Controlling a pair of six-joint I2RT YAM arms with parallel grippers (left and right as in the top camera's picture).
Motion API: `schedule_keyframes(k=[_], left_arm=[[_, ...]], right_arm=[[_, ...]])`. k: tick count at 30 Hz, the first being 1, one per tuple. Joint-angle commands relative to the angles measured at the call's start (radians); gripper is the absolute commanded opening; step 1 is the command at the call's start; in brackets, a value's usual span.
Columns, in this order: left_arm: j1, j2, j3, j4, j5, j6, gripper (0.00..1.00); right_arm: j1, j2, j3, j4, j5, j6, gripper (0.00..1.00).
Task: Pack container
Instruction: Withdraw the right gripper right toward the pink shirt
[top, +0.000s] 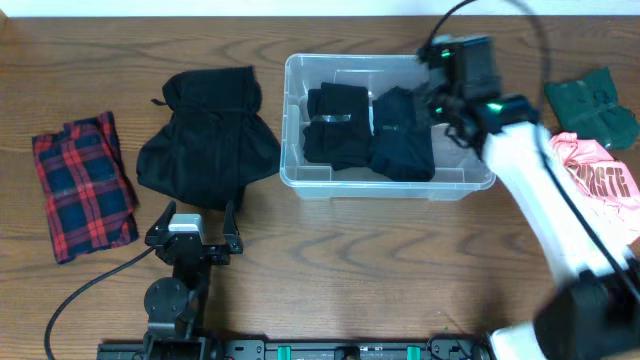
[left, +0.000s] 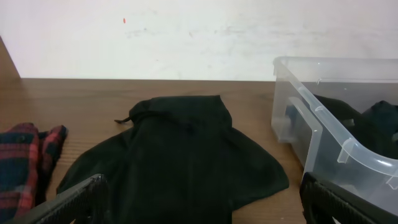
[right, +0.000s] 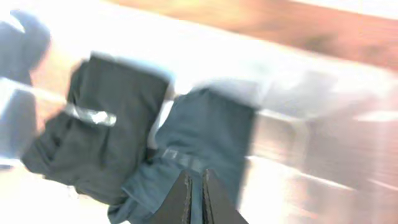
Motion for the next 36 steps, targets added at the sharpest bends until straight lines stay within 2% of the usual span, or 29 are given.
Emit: schedule_keyframes(k=[1, 7, 12, 13, 14, 18, 19, 20, 22, 24, 31, 32, 33, 34, 35, 36], left_arm=[[-0.004, -0.006, -0.019, -0.037, -0.027, 0.006, 0.98], [-0.004, -0.006, -0.019, -0.037, -0.027, 0.006, 0.98], [-0.004, -0.006, -0.019, -0.037, -0.027, 0.006, 0.98], [-0.004, -0.006, -0.019, -0.037, -0.027, 0.006, 0.98], [-0.004, -0.006, -0.019, -0.037, -0.027, 0.006, 0.98], [-0.004, -0.006, -0.019, -0.037, -0.027, 0.006, 0.98], [-0.004, -0.006, -0.019, -0.037, -0.027, 0.006, 0.98], [-0.004, -0.006, -0.019, -0.037, -0.027, 0.006, 0.98], [-0.004, -0.006, -0.019, -0.037, -0.027, 0.006, 0.98], [-0.004, -0.006, -0.019, -0.037, -0.027, 0.006, 0.98], [-0.004, -0.006, -0.019, -0.037, -0.027, 0.006, 0.98], [-0.004, -0.006, -0.019, -0.037, -0.027, 0.006, 0.98], [-0.004, -0.006, -0.019, -0.037, -0.027, 0.006, 0.98], [-0.004, -0.006, -0.019, -0.037, -0.027, 0.006, 0.98], [-0.004, -0.006, -0.019, -0.037, -0.027, 0.006, 0.98], [-0.004, -0.006, -0.019, -0.037, -0.027, 0.006, 0.98]], right_arm=[[-0.047, -0.095, 0.015, -0.055, 0.192, 0.055, 0.08], [-0.226, -0.177, 0.015, -0.22, 0.303, 0.14, 0.08], [-0.465, -0.16, 0.014, -0.353, 0.299, 0.231, 0.15], [-0.507, -0.153, 0.014, -0.365, 0.292, 0.233, 0.21], [-0.544, -0.147, 0.013, -0.372, 0.287, 0.232, 0.31], [-0.647, -0.115, 0.009, -0.377, 0.285, 0.232, 0.5], [-0.669, -0.102, 0.009, -0.375, 0.286, 0.232, 0.62], [-0.689, -0.086, 0.009, -0.368, 0.286, 0.232, 0.79], [-0.722, -0.053, 0.009, -0.352, 0.285, 0.232, 0.95], [-0.754, -0.014, 0.009, -0.325, 0.285, 0.232, 0.98], [-0.854, 0.141, 0.009, -0.266, 0.269, 0.224, 0.98], [-0.867, 0.159, 0.009, -0.266, 0.252, 0.224, 0.98], [-0.884, 0.182, 0.009, -0.266, 0.219, 0.224, 0.92], [-0.902, 0.204, 0.009, -0.264, 0.184, 0.219, 0.62], [-0.914, 0.216, 0.009, -0.263, 0.166, 0.217, 0.26], [-0.93, 0.232, 0.009, -0.263, 0.152, 0.217, 0.01]])
